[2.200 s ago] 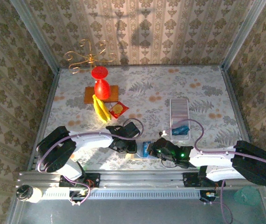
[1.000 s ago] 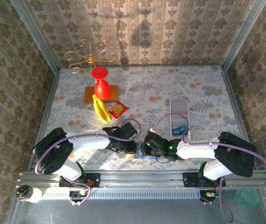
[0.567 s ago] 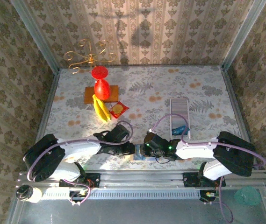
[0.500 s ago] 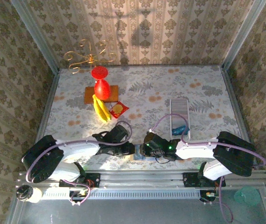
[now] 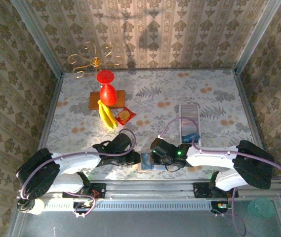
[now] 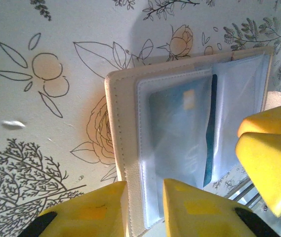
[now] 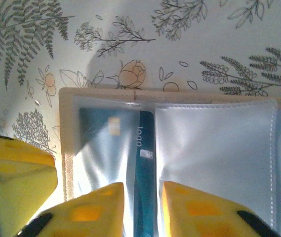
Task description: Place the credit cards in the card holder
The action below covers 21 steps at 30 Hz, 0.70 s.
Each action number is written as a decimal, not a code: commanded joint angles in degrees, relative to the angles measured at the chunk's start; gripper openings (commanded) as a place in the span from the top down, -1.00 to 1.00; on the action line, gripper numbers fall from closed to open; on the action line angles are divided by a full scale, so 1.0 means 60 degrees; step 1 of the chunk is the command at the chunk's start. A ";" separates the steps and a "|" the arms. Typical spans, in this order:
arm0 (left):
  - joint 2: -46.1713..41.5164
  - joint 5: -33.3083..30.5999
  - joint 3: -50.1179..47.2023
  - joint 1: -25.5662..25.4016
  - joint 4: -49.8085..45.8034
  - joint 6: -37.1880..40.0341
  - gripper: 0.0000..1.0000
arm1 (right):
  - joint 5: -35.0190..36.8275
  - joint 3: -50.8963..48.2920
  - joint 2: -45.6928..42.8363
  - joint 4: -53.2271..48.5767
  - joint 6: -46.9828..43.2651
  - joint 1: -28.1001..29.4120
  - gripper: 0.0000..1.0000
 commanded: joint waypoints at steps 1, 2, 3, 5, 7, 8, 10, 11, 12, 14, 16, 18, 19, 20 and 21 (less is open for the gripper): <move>-0.0174 -0.0055 -0.0170 0.0060 -0.0195 -0.0032 0.56 | 0.0334 0.0433 0.0321 -0.0974 -0.0092 0.0084 0.83; -0.0159 -0.0055 -0.0170 0.0063 -0.0195 -0.0032 0.57 | 0.0320 0.0526 0.0452 -0.1007 -0.0124 0.0091 0.91; -0.0133 -0.0055 -0.0170 0.0060 -0.0195 -0.0032 0.59 | 0.0292 0.0629 0.0609 -0.1024 -0.0154 0.0099 1.00; -0.0051 -0.0033 -0.0154 0.0076 -0.0182 -0.0019 0.62 | 0.0272 0.0817 0.0923 -0.1084 -0.0216 0.0139 1.00; 0.0066 -0.0011 -0.0126 0.0084 -0.0180 -0.0017 0.65 | 0.0316 0.0992 0.1197 -0.1286 -0.0196 0.0185 1.00; 0.0100 -0.0022 -0.0126 0.0084 -0.0181 -0.0039 0.66 | 0.0356 0.1060 0.1291 -0.1387 -0.0169 0.0187 1.00; 0.0191 -0.0012 -0.0126 0.0079 -0.0166 -0.0046 0.67 | 0.0461 0.1151 0.1419 -0.1609 -0.0124 0.0239 1.00; 0.0225 -0.0011 -0.0126 0.0076 -0.0166 -0.0032 0.67 | 0.0501 0.1155 0.1431 -0.1625 -0.0098 0.0271 1.00; 0.0284 -0.0011 -0.0126 0.0083 -0.0157 -0.0032 0.67 | 0.0550 0.1120 0.1433 -0.1584 -0.0042 0.0301 1.00; 0.0374 -0.0011 -0.0181 0.0060 -0.0108 -0.0061 0.68 | 0.0429 0.0977 0.1449 -0.1218 0.0053 0.0333 1.00; 0.0433 -0.0024 -0.0249 0.0067 -0.0086 -0.0139 0.71 | 0.0261 0.0852 0.1519 -0.0708 0.0210 0.0360 1.00; 0.0471 -0.0040 -0.0341 0.0051 -0.0005 -0.0213 0.73 | 0.0200 0.0743 0.1486 -0.0218 0.0361 0.0417 1.00; 0.0485 -0.0041 -0.0366 0.0036 0.0017 -0.0236 0.73 | 0.0197 0.0685 0.1444 -0.0001 0.0419 0.0448 1.00; 0.0486 -0.0053 -0.0388 0.0038 0.0039 -0.0251 0.74 | 0.0199 0.0618 0.1376 0.0295 0.0444 0.0481 1.00; 0.0471 -0.0076 -0.0397 0.0023 0.0024 -0.0267 0.74 | 0.0147 0.0525 0.1279 0.0583 0.0460 0.0494 1.00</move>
